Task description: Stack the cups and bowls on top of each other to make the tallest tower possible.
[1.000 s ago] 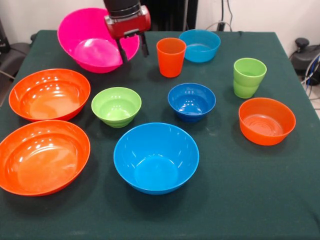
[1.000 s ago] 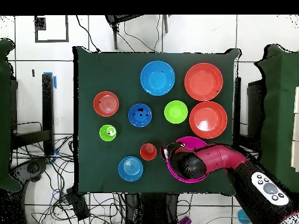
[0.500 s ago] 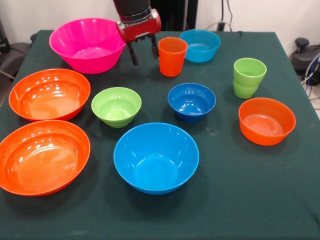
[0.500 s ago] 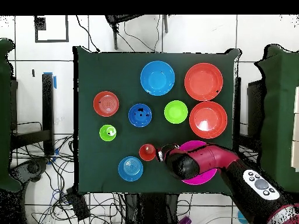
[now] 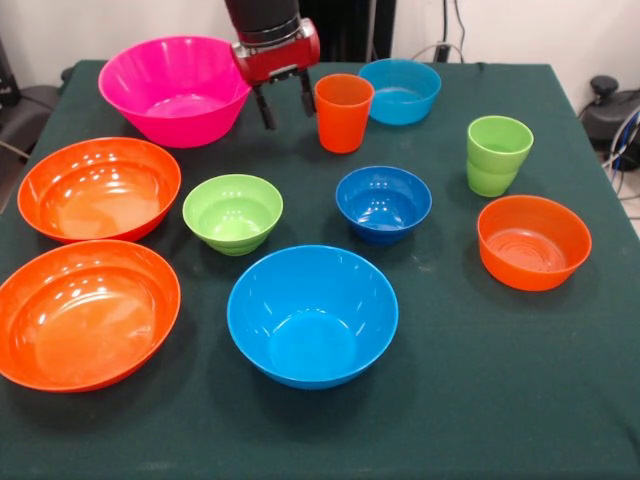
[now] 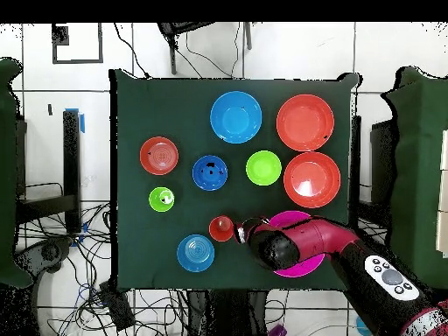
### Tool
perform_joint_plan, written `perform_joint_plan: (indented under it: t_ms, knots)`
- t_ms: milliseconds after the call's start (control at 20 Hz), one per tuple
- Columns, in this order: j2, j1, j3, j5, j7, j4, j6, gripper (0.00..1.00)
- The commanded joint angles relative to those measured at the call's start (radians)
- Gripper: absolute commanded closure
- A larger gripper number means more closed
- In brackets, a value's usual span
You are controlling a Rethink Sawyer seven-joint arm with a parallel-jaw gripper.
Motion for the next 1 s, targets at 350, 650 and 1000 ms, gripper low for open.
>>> perform_joint_plan:
  t_ms: [350, 650, 1000]
  knots:
    - [-0.115, 0.043, -0.018, 0.010, -0.065, -0.007, 0.112, 0.00]
    - [-0.232, -0.008, 0.041, 0.100, -0.142, 0.067, 0.194, 0.00]
    - [-0.295, 0.028, 0.001, 0.104, -0.055, 0.068, 0.176, 0.00]
